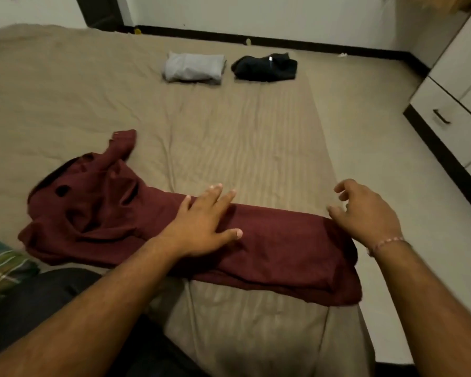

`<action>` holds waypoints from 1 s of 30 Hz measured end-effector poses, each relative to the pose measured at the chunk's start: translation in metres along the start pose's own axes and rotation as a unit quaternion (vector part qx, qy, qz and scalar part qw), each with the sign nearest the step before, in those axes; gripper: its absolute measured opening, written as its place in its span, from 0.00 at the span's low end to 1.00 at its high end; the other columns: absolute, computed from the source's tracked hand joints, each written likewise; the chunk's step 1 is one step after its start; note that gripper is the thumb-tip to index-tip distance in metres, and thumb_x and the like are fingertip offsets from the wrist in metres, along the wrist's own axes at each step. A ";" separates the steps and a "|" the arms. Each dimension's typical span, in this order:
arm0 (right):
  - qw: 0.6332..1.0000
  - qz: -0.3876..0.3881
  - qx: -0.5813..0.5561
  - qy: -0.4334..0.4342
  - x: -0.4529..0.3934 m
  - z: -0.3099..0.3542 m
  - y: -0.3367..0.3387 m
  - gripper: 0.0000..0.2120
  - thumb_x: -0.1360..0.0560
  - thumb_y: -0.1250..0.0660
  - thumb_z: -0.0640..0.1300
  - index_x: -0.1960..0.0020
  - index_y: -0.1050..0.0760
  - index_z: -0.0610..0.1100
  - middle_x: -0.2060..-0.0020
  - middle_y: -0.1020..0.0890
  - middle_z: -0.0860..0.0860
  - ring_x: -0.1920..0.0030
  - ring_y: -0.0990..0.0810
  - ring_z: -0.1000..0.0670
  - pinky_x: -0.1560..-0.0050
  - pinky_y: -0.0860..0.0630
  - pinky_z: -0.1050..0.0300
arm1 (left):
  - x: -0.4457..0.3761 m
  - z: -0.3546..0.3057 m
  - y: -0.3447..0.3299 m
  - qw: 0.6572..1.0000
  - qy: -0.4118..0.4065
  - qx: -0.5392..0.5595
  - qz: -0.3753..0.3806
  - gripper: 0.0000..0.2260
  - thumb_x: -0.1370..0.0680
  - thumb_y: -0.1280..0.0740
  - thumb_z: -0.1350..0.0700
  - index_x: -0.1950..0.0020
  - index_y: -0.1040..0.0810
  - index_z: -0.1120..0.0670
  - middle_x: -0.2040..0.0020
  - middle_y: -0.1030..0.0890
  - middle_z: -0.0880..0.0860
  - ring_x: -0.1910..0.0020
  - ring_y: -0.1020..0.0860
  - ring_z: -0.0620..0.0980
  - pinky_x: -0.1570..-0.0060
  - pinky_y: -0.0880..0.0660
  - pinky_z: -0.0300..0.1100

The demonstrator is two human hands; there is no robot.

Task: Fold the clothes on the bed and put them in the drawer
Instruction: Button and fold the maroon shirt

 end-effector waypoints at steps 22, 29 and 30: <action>0.937 0.045 -0.015 0.346 -0.113 0.456 -0.151 0.31 0.23 0.38 0.37 0.22 0.37 0.53 0.30 0.31 0.47 0.33 0.29 0.41 0.37 0.24 0.42 | 0.075 0.282 0.079 0.855 0.370 0.194 -0.308 0.16 0.23 0.27 0.44 0.37 0.19 0.43 0.39 0.20 0.46 0.38 0.21 0.52 0.39 0.25 0.54; 0.813 0.040 0.195 0.546 -0.128 0.521 -0.166 0.13 0.24 0.34 0.55 0.42 0.17 0.54 0.30 0.29 0.53 0.30 0.33 0.45 0.39 0.31 0.46 | 0.068 0.286 0.076 0.830 0.247 0.262 -0.426 0.08 0.23 0.26 0.51 0.44 0.16 0.47 0.49 0.19 0.42 0.49 0.20 0.42 0.44 0.21 0.47; 0.823 0.044 0.170 0.540 -0.131 0.517 -0.155 0.14 0.26 0.35 0.57 0.48 0.16 0.52 0.36 0.25 0.53 0.34 0.29 0.45 0.42 0.30 0.48 | 0.068 0.286 0.077 0.826 0.243 0.272 -0.429 0.11 0.24 0.25 0.50 0.42 0.16 0.46 0.48 0.19 0.41 0.47 0.20 0.40 0.42 0.21 0.46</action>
Point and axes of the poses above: each hand's wrist, its own x-axis away from the middle knuckle, its own y-axis out of the back of the hand, z = x × y, the point moved 5 cm from there along -x, towards the middle knuckle
